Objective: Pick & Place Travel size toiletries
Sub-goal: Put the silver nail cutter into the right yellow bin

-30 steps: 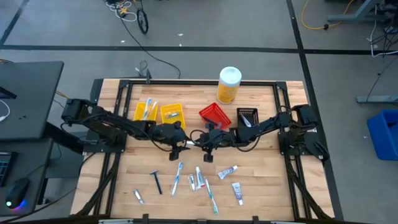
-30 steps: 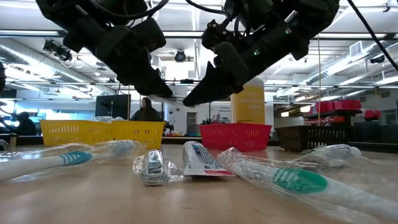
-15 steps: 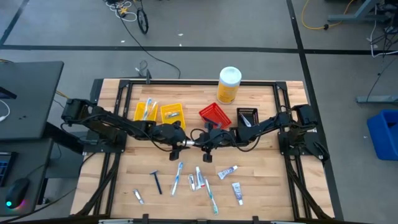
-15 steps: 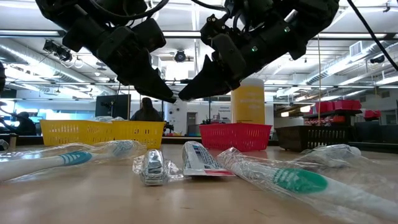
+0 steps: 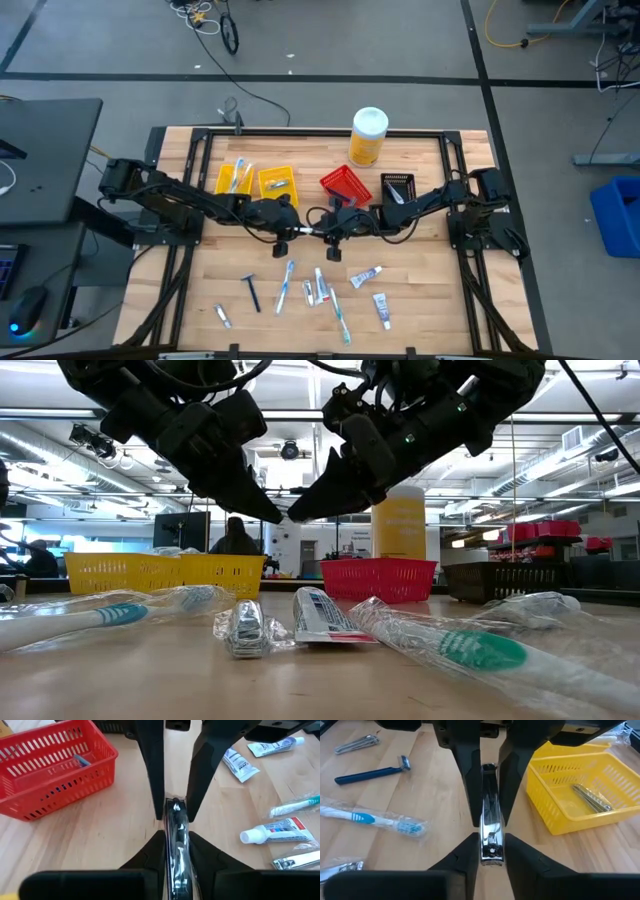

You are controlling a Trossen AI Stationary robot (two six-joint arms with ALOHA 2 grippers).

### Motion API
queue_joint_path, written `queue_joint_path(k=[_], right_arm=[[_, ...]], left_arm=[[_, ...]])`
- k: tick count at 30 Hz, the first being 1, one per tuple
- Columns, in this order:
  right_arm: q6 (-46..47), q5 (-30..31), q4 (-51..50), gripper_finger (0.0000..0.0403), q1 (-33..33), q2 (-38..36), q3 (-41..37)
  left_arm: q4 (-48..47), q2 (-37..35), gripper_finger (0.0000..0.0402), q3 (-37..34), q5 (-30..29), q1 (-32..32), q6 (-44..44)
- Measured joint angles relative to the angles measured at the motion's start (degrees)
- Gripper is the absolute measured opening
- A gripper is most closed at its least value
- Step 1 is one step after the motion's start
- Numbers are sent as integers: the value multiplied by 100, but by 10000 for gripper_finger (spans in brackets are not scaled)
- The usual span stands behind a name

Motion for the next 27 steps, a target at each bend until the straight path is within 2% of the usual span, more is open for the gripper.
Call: queue_joint_path(k=[3,7,14,18,22,24,27], right_arm=[[0,12,-78,139,0,-4,0],[52,324,-343,194,0,-4,0],[700,811,-1060,265,0,-4,0],[767,811,-1209,282,0,-4,0],[757,811,-1184,283,0,-4,2],[754,811,-1164,278,0,-4,2],[754,811,-1127,269,0,-4,2]], left_arm=[[-116,0,63,-4,-65,-2,-172],[-328,0,67,-4,-339,0,-252],[-917,-192,62,64,-1371,181,-701],[-1869,-654,68,298,-1989,354,-790],[-3060,-1022,66,613,-2388,722,-1555],[-3341,-1079,64,595,-2313,966,-1602],[-3385,-870,65,599,-1783,1267,-1593]])
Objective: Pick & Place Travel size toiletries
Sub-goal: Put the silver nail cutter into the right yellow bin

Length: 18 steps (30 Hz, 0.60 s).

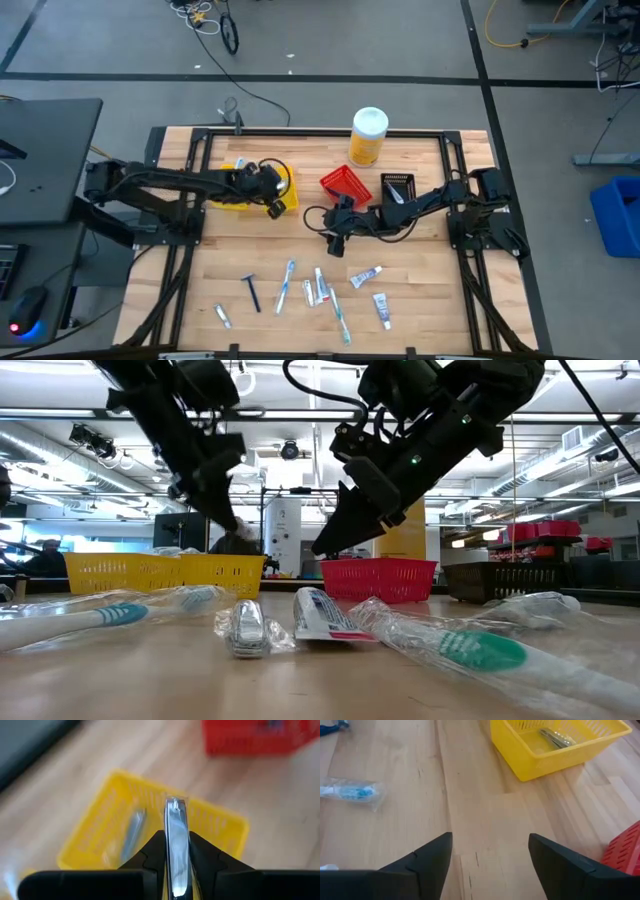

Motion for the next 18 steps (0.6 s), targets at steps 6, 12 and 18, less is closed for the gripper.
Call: queue_joint_path(k=[6,12,18], right_arm=[[-1,-4,2,251,0,0,0],[-2,-15,3,243,0,0,0],[-2,-20,1,257,2,0,0]], left_arm=[[61,776,66,-2,260,331,142],[222,1234,74,-2,334,504,147],[711,1439,80,-2,651,591,444]])
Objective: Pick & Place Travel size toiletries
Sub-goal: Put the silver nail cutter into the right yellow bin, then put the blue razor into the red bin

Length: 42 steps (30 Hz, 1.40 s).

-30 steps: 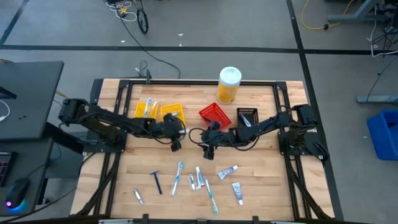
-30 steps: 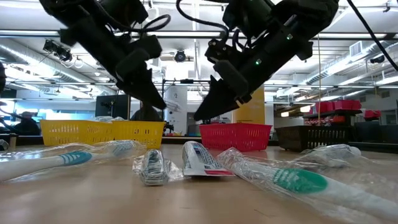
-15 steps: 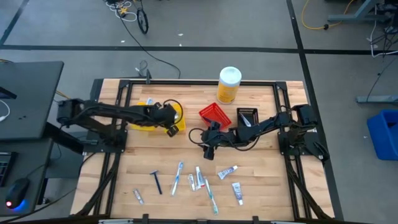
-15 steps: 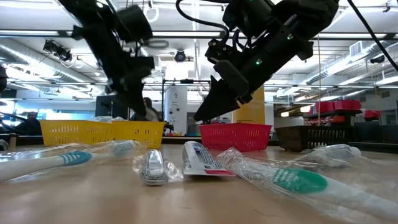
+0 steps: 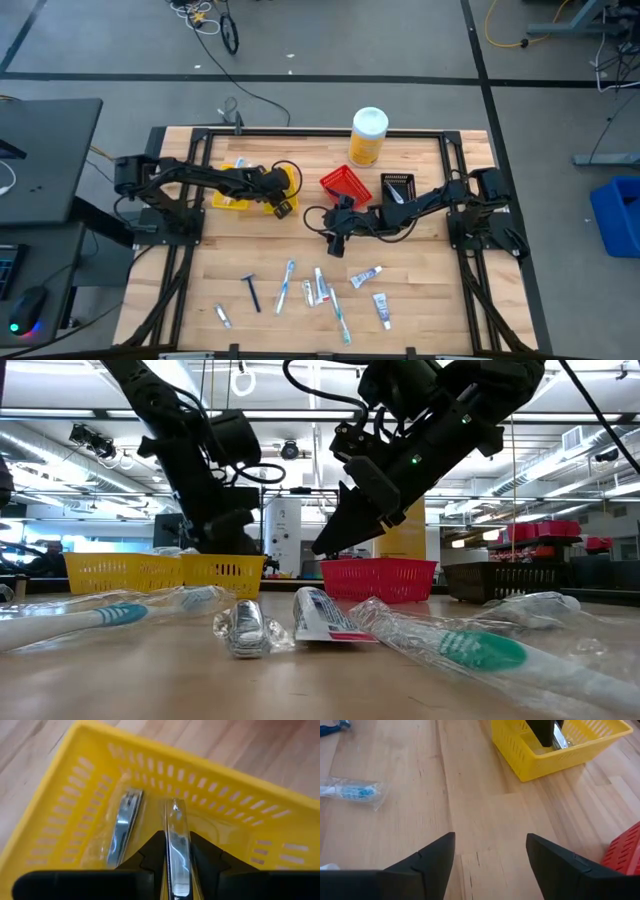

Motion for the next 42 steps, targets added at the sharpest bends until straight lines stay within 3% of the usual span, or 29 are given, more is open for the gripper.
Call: queue_joint_path(k=[11,15,19,25,29,36,42], right_arm=[[89,-169,0,279,11,0,0],[149,-190,-173,276,19,0,0],[149,-190,-561,264,77,-37,-2],[547,-137,-1587,248,204,-737,-1],[879,46,-2373,240,268,-1362,-2],[1438,-328,-3178,229,430,-2022,0],[1356,-343,-3491,224,616,-2045,-2]], left_arm=[[-82,-2,136,26,-13,7,146],[-574,-113,157,349,195,2,66],[-1294,-155,169,807,-13,-47,327],[-2321,-158,167,1603,-178,-144,436],[-2531,-317,159,1936,-184,-375,620],[-2832,-1158,157,1818,-217,-776,560],[-2551,-2064,157,1163,-210,-1087,294]])
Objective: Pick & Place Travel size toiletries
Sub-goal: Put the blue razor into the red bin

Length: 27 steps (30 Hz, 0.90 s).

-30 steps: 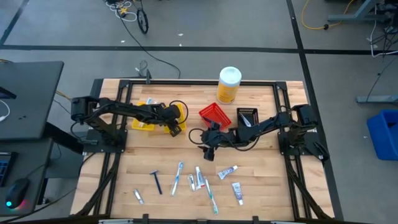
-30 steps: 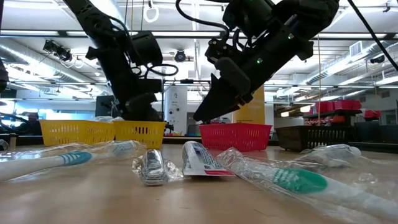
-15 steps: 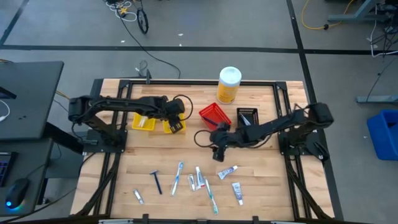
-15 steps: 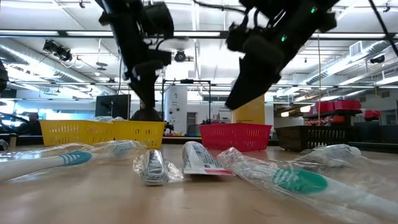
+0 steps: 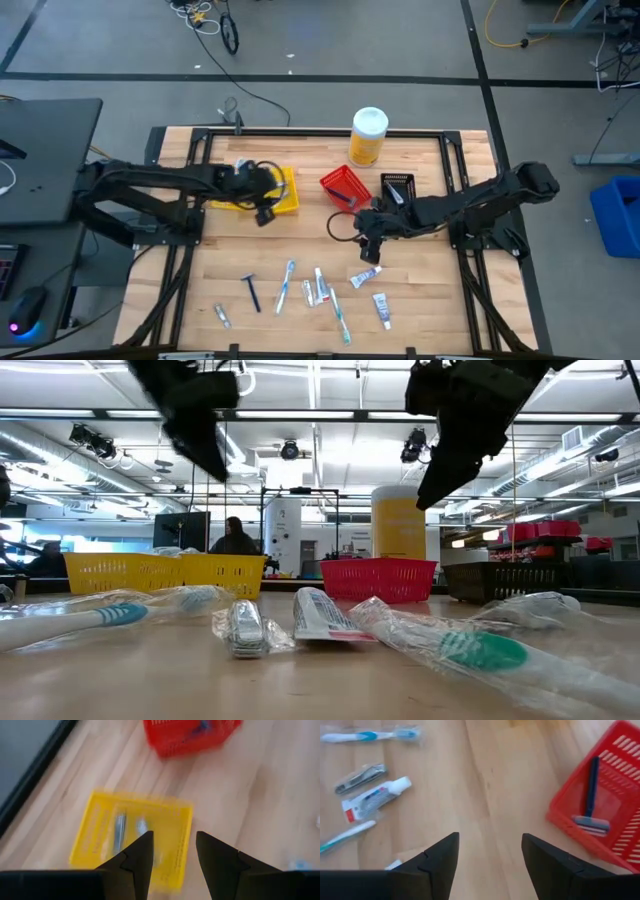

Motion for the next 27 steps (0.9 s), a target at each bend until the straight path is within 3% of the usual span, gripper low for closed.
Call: queue_joint_path(k=[8,15,27], right_arm=[[64,-147,199,230,55,115,-1],[-6,-147,229,228,53,128,0],[-8,-147,357,209,53,128,0]], left_arm=[[712,-802,155,-1096,-93,-487,-636],[983,-922,155,-1584,-42,-838,-973],[1283,-725,155,-1605,1112,-2058,-584]])
